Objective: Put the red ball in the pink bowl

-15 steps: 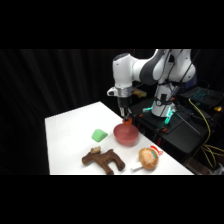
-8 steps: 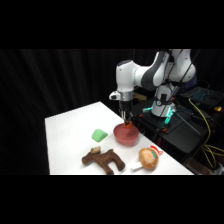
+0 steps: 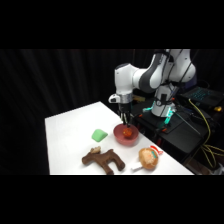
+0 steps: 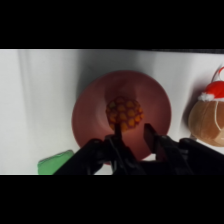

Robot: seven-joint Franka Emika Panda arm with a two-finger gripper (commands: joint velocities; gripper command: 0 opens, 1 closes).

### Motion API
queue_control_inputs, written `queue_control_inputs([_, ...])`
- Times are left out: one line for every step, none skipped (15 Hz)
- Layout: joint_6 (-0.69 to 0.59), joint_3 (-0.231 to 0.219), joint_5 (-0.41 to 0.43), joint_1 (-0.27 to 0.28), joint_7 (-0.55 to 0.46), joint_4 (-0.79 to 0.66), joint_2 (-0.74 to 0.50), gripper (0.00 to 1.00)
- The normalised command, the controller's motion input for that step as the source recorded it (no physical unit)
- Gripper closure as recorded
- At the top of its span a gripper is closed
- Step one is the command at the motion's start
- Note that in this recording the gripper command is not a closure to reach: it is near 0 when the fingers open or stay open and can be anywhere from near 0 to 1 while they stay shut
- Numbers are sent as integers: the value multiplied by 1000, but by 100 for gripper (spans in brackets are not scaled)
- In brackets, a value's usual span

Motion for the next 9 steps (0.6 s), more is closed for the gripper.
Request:
queue_control_inputs([-182, 7, 9, -26, -170, 234, 62, 0])
queue_control_inputs([-231, 8, -29, -34, -130, 243, 33, 0])
queue_control_inputs([-264, 7, -78, -39, -77, 244, -2, 0])
queue_control_inputs([-319, -1, -203, -47, 54, 262, -63, 0])
queue_control_inputs([-323, -9, -355, -53, 214, 282, -79, 0])
queue_control_inputs([-409, -17, -411, -57, 320, 330, -110, 0])
queue_control_inputs([-484, -14, -393, -52, 346, 344, -136, 0])
queue_control_inputs([-557, -9, -387, -45, 369, 351, -185, 0])
queue_control_inputs([-559, 2, -344, -34, 356, 350, -186, 0])
